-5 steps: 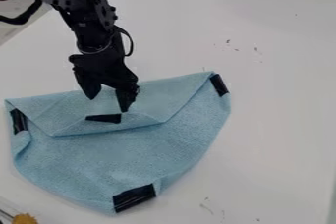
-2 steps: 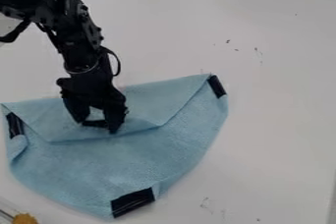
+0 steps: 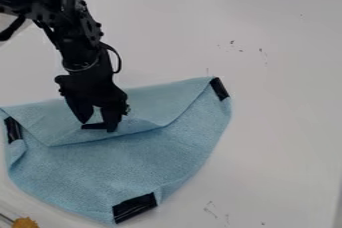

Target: Unfolded the cloth from right to top left

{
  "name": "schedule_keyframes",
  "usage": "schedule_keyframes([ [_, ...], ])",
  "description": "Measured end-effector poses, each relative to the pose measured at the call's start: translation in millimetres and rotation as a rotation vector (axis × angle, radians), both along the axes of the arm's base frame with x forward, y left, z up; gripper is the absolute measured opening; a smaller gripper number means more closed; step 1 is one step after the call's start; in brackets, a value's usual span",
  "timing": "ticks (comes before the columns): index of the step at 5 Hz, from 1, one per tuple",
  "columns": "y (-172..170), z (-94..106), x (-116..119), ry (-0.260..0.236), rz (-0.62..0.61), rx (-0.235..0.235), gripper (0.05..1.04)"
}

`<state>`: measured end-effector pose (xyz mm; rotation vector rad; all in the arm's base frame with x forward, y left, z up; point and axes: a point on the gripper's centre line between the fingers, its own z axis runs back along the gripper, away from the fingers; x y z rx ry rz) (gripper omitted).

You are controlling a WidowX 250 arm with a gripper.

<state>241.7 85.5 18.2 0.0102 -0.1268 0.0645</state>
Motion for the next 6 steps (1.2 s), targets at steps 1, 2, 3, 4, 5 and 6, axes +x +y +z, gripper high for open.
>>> schedule_keyframes([
  [1,-2,-4.1,2,-0.004,-0.01,-0.008,0.409],
  [2,-3,-4.4,3,-0.006,-0.007,-0.013,0.231],
  [3,-6,-6.5,1,-0.003,-0.009,-0.015,0.466],
  [4,-13,4.2,-2,0.0,-0.021,0.012,0.774],
  [5,-13,4.7,-6,0.009,-0.008,0.016,1.001],
  [6,-16,1.8,-9,0.008,-0.01,0.005,1.006],
])
